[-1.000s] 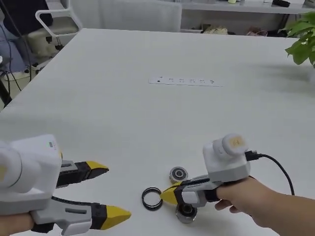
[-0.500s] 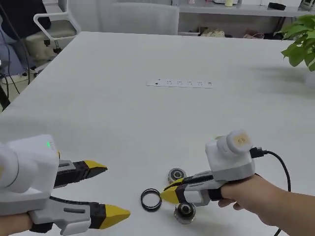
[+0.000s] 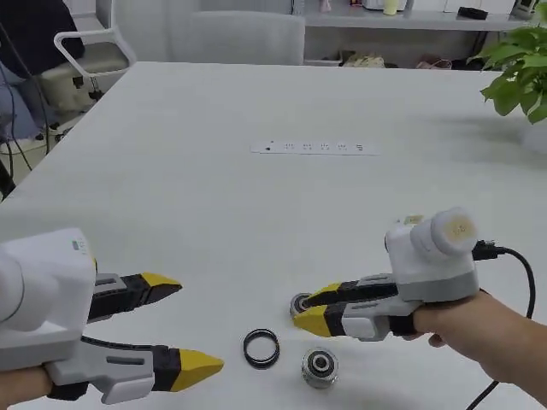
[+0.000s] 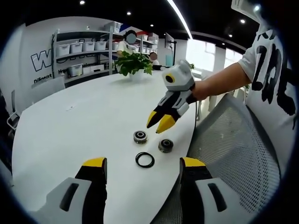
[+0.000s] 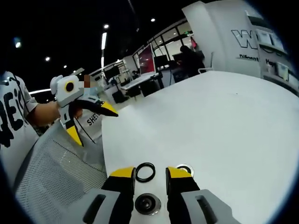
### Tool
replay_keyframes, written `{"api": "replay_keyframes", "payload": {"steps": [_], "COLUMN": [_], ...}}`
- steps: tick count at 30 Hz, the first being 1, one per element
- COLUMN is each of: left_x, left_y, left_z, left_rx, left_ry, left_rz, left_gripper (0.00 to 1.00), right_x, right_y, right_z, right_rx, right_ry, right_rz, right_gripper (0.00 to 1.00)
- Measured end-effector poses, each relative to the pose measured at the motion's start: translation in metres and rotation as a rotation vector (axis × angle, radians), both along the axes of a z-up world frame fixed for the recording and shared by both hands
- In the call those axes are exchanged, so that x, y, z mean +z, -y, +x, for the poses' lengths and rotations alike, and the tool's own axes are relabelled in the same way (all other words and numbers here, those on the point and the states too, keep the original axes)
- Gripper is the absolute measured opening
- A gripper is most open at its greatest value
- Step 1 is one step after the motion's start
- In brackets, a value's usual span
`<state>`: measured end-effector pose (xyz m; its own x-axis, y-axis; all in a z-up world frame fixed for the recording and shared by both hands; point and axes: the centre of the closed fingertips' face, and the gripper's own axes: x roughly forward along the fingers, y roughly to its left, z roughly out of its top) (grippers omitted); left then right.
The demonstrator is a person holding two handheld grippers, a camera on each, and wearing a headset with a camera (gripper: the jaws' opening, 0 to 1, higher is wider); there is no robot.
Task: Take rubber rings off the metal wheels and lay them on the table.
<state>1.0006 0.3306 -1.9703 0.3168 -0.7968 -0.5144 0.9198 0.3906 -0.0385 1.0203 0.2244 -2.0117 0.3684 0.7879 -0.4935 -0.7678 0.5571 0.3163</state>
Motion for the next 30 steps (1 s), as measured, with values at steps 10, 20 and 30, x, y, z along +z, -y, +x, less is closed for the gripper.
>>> {"api": "replay_keyframes", "payload": {"steps": [10, 20, 30], "left_x": [0.008, 0.012, 0.013], "left_y": [0.002, 0.002, 0.002], "left_z": [-0.001, -0.003, -0.006], "left_rx": [-0.002, -0.004, -0.007], "left_ry": [0.021, 0.036, 0.051], "left_rz": [-0.006, -0.006, 0.000], "left_gripper": [0.61, 0.61, 0.64], "right_x": [0.011, 0.016, 0.023], "right_y": [0.020, 0.037, 0.051], "right_z": [-0.012, -0.031, -0.038], "right_rx": [-0.031, -0.027, -0.065], "right_ry": [0.066, 0.141, 0.186], "right_rz": [-0.027, -0.098, -0.120], "right_gripper": [0.36, 0.52, 0.62]}}
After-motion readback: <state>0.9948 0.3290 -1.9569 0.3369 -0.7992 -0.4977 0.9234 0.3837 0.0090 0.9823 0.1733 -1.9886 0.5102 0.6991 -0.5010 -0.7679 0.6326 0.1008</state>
